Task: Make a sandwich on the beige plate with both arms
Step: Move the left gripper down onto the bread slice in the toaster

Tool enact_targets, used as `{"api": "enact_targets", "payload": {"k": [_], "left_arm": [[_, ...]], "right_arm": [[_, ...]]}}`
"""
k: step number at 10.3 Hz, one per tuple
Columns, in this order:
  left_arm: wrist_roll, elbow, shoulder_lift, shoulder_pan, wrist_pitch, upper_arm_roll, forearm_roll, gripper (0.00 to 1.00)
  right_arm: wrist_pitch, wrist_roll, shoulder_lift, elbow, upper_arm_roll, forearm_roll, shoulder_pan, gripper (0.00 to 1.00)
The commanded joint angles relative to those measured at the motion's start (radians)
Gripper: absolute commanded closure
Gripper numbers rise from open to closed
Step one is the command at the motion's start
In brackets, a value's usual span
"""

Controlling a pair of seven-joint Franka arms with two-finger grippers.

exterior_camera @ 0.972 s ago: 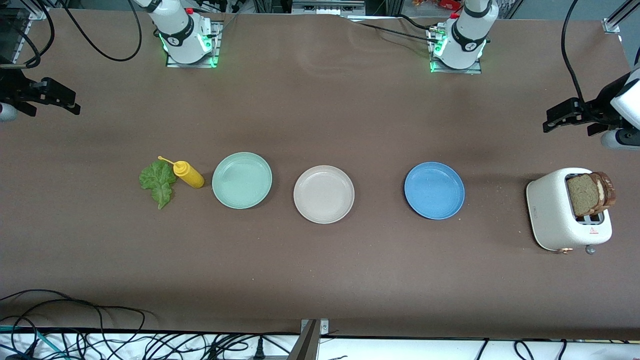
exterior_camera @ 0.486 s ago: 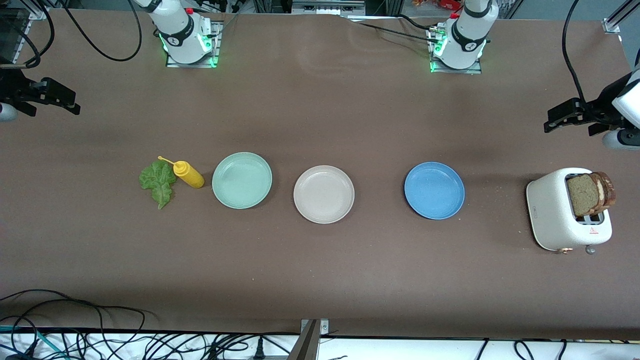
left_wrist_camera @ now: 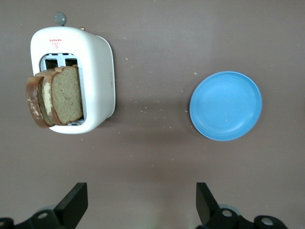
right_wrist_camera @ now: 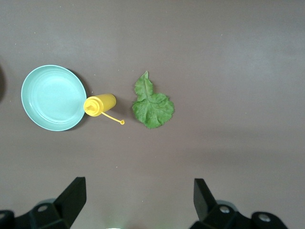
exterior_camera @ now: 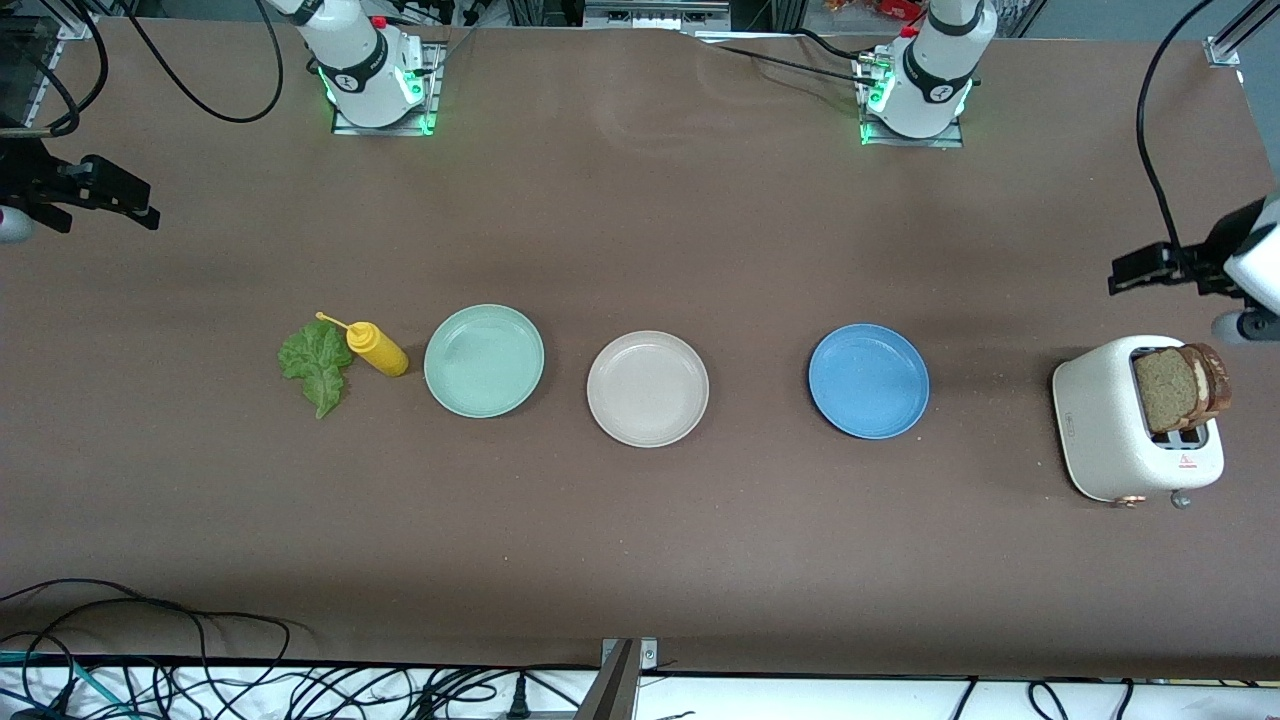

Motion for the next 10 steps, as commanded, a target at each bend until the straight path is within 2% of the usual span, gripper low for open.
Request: {"api": "enact_targets", "payload": {"k": [1,6,10], "left_arm": [[0.045,0.003,0.062,0.045,0.067,-0.005,0.022,0.0],[0.22,0.004,0.191,0.15,0.225,-0.005,0.02,0.0],[0.253,0.003,0.245,0.192,0.294,-0.005,0.019,0.0]], "right_arm": [[-0.019,-0.013,-0.008,0.01,-0.003,-0.003,-0.002,0.0],[-0.019,-0.015,-0.008,0.01,-0.005,-0.001,-0.002,0.0],[-0.019,-0.015,-0.008,0.01,-0.005,-0.003,-0.003,0.0]]}}
